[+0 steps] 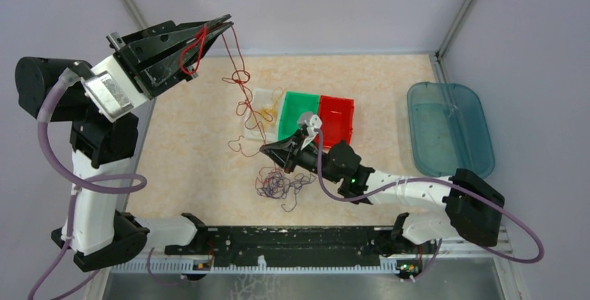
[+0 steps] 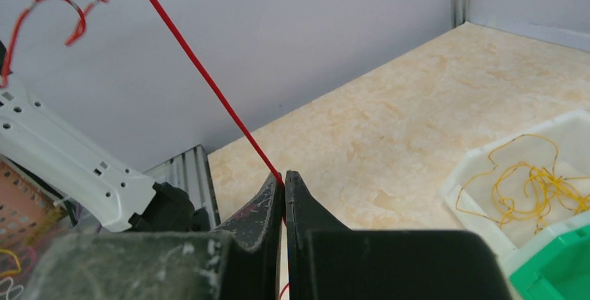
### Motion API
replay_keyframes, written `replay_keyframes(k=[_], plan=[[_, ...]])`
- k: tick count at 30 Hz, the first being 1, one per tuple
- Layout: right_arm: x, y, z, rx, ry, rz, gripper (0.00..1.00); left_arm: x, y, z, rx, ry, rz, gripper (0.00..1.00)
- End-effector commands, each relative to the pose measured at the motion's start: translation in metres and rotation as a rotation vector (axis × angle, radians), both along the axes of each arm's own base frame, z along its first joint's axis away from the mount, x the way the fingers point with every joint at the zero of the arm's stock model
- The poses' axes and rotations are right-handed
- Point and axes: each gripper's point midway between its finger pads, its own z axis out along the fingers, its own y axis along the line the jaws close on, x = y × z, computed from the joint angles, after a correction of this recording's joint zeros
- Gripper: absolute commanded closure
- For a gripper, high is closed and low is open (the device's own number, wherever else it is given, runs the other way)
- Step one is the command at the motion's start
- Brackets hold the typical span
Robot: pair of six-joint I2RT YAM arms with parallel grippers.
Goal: Untangle the cables
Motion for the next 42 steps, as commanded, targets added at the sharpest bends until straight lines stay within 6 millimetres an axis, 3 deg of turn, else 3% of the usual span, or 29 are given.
replay_keyframes(k=[1, 2, 3, 5, 7, 9, 15, 22, 25, 30, 38, 42], plan=[[0.001, -0.011, -0.081, -0.181, 0.176, -0.057, 1.00, -0.042, 0.037, 0.043, -0.153, -0.181, 0.030, 1.00], [0.000, -0.011, -0.082, -0.179, 0.182, -0.050, 1.00, -0.043, 0.037, 0.044, -0.155, -0.181, 0.028, 1.00], [-0.003, -0.010, -0.082, -0.175, 0.184, -0.038, 0.91, -0.042, 0.037, 0.044, -0.154, -0.178, 0.027, 1.00], [-0.008, -0.009, -0.067, -0.140, 0.163, -0.004, 0.63, -0.041, 0.035, 0.042, -0.141, -0.164, 0.024, 1.00], [-0.012, -0.012, -0.030, -0.076, 0.092, 0.015, 0.46, -0.038, 0.031, 0.035, -0.115, -0.134, 0.015, 1.00], [-0.016, -0.020, 0.022, -0.007, 0.007, 0.033, 0.35, -0.035, 0.027, 0.027, -0.088, -0.094, 0.000, 1.00], [-0.026, -0.051, 0.137, 0.063, -0.159, 0.094, 0.27, -0.021, 0.013, -0.010, 0.005, 0.017, -0.023, 1.00], [-0.048, -0.086, 0.220, 0.215, -0.300, 0.075, 0.26, 0.005, -0.005, -0.072, 0.111, 0.143, -0.007, 1.00], [-0.050, -0.088, 0.248, 0.275, -0.331, 0.078, 0.27, 0.014, -0.012, -0.093, 0.142, 0.201, -0.011, 1.00], [-0.038, -0.073, 0.263, 0.296, -0.347, 0.064, 0.30, 0.022, -0.018, -0.116, 0.177, 0.275, -0.022, 1.00], [0.001, -0.048, 0.254, 0.252, -0.317, -0.045, 0.36, 0.026, -0.023, -0.138, 0.220, 0.361, -0.042, 1.00], [0.015, -0.048, 0.246, 0.257, -0.297, -0.113, 0.37, 0.028, -0.024, -0.146, 0.241, 0.394, -0.035, 1.00]])
